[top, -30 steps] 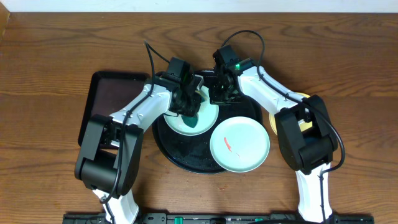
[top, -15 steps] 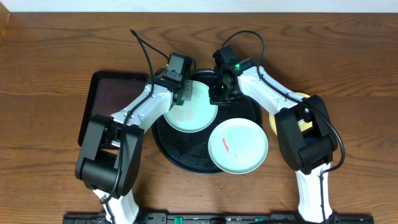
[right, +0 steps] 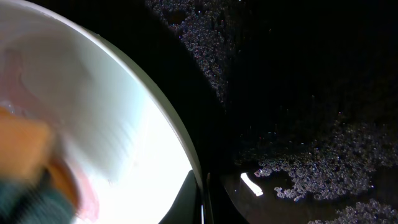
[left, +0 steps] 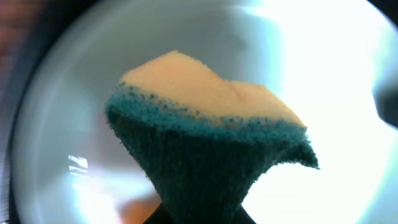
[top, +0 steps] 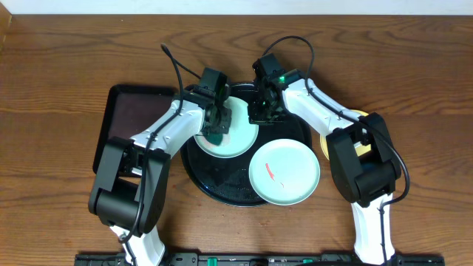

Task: Clean dirty plates on tray and stack at the side
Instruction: 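Scrub the upper light-green plate with the sponge while right gripper holds it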

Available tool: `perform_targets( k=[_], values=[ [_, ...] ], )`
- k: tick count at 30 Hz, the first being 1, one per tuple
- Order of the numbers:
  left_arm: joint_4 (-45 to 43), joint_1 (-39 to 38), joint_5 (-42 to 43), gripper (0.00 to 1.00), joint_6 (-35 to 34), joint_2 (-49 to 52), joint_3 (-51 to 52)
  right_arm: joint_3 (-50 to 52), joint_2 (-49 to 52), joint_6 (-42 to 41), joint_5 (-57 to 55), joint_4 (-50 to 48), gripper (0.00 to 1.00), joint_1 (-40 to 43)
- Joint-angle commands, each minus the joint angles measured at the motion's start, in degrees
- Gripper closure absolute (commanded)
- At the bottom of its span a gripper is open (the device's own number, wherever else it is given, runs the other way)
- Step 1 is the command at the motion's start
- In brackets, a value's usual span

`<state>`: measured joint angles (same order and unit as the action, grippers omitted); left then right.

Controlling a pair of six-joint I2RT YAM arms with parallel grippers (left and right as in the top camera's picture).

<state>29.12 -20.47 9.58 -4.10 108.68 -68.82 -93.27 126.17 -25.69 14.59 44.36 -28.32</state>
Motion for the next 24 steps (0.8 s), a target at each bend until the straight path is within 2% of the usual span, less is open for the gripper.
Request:
perform_targets(
  k=[1, 4, 7, 13, 16, 20, 24],
  values=[
    [1.2, -0.3, 11.8, 0.92, 6.7, -0.8, 0.0, -0.3, 1.5, -1.0, -0.9, 0.0, 0.99, -0.6],
    [-0.4, -0.3, 10.3, 0.92, 6.9, -0.8, 0.0, -0.3, 1.5, -1.0, -0.9, -0.2, 0.99, -0.6],
    [-3.7, -0.3, 5.2, 0.92, 6.1, -0.8, 0.0, -0.3, 1.5, -1.0, -0.9, -0.2, 0.99, -0.6],
    [-11.3, -0.2, -16.1, 0.92, -4.3, -0.8, 0.0, -0.3, 1.5, -1.0, -0.9, -0.2, 0.99, -0.6],
    [-12.7, -0.2, -23.2, 0.92, -9.3, -0.8, 0.0, -0.3, 1.5, -1.0, -0.9, -0.2, 0.99, -0.6],
    [-10.8, -0.3, -23.6, 0.92, -12.5, -0.8, 0.0, -0.3, 1.5, -1.0, -0.9, -0.2, 0.99, -0.6],
    [-5.4, -0.6, -15.1, 0.92, -12.0, -0.8, 0.0, -0.3, 1.5, -0.8, -0.9, -0.2, 0.99, -0.6]
  ],
)
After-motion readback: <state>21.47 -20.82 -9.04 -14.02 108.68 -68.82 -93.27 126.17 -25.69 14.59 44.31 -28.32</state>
